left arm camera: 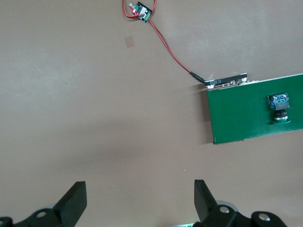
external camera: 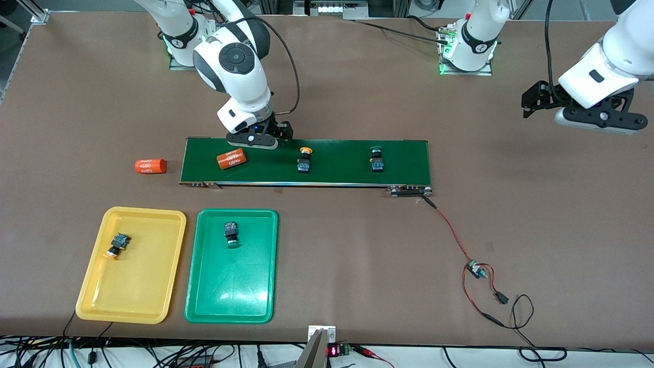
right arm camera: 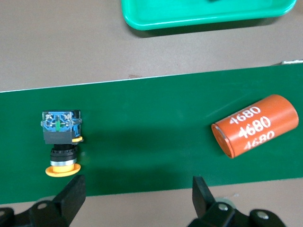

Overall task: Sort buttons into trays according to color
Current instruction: 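Grasp the orange-capped button on the belt with the right gripper, then lift the orange-capped button off the belt with the right gripper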

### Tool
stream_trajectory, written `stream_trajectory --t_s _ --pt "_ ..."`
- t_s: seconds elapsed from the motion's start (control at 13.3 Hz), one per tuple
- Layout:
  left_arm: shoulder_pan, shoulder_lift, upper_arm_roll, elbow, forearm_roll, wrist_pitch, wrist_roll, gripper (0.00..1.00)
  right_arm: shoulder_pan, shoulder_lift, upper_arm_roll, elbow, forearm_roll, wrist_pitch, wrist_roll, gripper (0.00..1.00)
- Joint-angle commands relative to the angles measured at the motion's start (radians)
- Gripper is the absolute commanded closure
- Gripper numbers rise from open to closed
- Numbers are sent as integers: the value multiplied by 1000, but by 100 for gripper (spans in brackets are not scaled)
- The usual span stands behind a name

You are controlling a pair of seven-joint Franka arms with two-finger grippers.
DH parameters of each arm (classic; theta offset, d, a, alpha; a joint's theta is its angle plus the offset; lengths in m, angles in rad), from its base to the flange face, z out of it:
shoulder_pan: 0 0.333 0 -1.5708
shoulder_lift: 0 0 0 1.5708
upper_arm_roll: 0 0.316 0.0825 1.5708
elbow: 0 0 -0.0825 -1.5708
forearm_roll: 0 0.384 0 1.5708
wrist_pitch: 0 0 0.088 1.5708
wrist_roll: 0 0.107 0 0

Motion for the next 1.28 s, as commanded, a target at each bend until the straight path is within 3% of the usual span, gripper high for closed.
stream_trajectory --t_s 0.0,1.21 --pt "-8 22 2 44 -12 -29 -7 0 6 40 5 36 -32 5 22 0" --pt "-8 24 2 44 -10 -30 -9 0 6 177 -16 102 -104 95 27 0"
